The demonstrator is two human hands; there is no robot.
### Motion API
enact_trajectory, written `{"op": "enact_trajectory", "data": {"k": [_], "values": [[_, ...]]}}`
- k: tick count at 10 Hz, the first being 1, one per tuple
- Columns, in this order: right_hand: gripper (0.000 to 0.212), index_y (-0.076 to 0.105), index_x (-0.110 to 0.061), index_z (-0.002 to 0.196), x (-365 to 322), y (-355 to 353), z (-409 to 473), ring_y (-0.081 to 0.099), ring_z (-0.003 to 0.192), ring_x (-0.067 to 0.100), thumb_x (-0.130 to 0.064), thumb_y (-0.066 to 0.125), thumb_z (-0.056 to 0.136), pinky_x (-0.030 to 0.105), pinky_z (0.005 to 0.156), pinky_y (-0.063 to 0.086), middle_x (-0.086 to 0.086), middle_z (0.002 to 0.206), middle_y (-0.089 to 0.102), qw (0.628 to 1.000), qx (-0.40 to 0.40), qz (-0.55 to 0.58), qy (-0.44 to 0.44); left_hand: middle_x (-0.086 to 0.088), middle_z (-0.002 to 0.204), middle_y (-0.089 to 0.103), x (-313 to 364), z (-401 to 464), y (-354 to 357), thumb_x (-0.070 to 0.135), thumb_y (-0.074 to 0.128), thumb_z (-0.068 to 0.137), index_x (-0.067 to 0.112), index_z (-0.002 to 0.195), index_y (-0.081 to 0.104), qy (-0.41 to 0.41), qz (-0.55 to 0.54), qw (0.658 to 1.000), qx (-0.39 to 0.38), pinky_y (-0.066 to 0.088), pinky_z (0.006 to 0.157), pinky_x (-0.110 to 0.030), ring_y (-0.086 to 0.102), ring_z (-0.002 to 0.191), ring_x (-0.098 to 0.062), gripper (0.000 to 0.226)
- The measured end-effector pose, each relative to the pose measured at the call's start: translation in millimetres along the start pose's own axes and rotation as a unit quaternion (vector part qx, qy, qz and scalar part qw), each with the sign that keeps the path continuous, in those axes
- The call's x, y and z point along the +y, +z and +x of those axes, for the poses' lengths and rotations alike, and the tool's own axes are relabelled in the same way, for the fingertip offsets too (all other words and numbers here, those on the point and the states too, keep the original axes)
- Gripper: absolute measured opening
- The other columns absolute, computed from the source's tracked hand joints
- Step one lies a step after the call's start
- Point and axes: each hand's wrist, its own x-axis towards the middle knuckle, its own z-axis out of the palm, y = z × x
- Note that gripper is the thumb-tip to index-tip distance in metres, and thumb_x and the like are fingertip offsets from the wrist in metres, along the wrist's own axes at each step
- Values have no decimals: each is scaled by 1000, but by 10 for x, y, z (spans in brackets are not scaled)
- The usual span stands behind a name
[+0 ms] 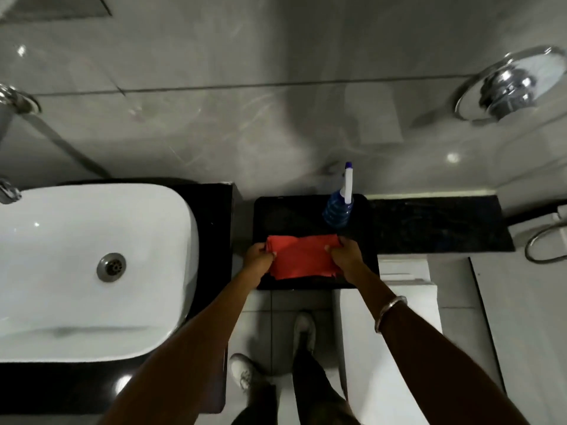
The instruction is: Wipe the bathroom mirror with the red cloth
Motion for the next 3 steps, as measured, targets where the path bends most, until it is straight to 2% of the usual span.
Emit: {"op": "enact_trajectory", "data": {"k": [1, 2, 3], "values": [[46, 58, -5, 144, -35, 75, -12, 59, 131, 42, -18, 58, 99, 47, 110, 49, 23, 142, 62, 994, 27, -107, -16, -15, 123, 64, -67, 44, 17, 11, 57, 103, 1, 136, 58, 41, 49, 997, 33, 47, 90, -31, 61, 109, -26, 35], [50, 54, -5, 144, -84, 124, -267, 52, 137, 43, -18, 56, 95, 51, 114, 45, 23, 147, 56, 973, 48, -213, -75, -16, 142, 58, -23, -211, -43, 17, 57, 103, 6, 142, 53, 117, 107, 986, 44, 45, 100, -32, 56, 133, -33, 40], [55, 48, -12, 153, -215, 210, -567, 31, 157, 36, -20, 57, 99, 50, 129, 28, 16, 162, 43, 934, 92, -250, -237, -13, 163, 39, 97, -573, -167, 23, 56, 105, 9, 155, 40, 283, 142, 944, 95, 30, 126, -40, 29, 156, -28, 55]]}}
